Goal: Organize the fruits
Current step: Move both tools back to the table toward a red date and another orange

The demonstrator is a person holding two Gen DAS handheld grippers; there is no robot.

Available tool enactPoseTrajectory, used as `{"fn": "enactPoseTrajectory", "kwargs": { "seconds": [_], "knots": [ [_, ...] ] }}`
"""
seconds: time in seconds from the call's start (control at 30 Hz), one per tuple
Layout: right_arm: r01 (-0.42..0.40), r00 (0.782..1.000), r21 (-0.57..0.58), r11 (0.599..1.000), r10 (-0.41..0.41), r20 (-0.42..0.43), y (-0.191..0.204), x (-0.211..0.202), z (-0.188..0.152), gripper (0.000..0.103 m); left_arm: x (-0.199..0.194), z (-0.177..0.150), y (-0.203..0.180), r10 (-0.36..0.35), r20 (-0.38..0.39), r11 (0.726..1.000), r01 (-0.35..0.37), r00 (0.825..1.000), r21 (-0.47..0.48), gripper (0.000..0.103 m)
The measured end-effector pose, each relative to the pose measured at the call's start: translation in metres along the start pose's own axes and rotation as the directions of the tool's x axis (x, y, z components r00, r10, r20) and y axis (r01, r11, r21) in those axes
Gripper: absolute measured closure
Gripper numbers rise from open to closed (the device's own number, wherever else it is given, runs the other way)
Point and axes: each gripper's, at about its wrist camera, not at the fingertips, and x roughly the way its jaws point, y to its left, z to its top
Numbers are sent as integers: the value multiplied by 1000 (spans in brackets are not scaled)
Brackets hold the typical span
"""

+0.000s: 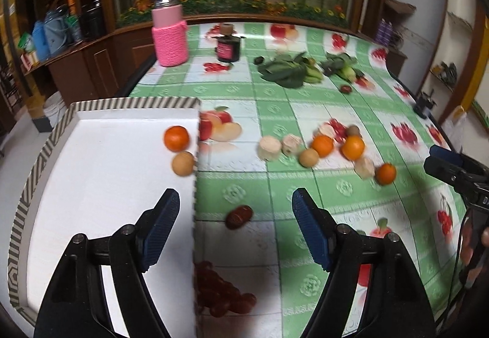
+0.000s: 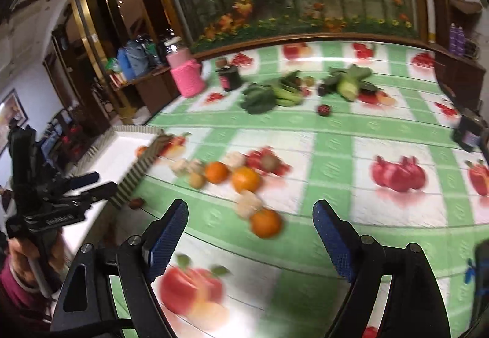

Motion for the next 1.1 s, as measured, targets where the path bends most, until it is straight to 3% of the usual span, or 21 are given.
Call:
{"fn": "enactPoseTrajectory", "kwargs": {
  "seconds": [0.2, 0.43, 0.57, 0.73, 0.83, 1.0, 1.1],
  "knots": [
    [48, 997, -50, 998, -51, -53, -13, 2, -17, 19, 9, -8, -17, -39, -46, 999, 40, 998, 29, 27],
    [21, 992, -159, 987, -41, -121, 2, 29, -15, 37, 17, -14, -21, -46, -78, 997, 52, 996, 66, 27],
    [-4, 985, -159, 987, -23, -170, 1, 53, -13, 42, 20, -14, -21, -63, -94, 994, 71, 994, 85, 27],
    [-11, 980, -160, 987, -22, -200, -2, 72, -12, 70, 24, -7, -21, -81, -111, 988, 94, 990, 119, 27],
    [-8, 981, -146, 989, -21, -193, -5, 71, -14, 70, 30, -6, -18, -49, -120, 988, 66, 992, 139, 27],
    [-3, 982, -165, 986, -29, -188, -4, 69, -16, 70, 41, -5, -17, -62, -170, 986, 86, 984, 140, 28],
    [2, 982, -182, 983, -36, -187, -2, 70, -16, 70, 47, -8, -18, -40, -204, 985, 72, 978, 154, 34]
  ]
}}
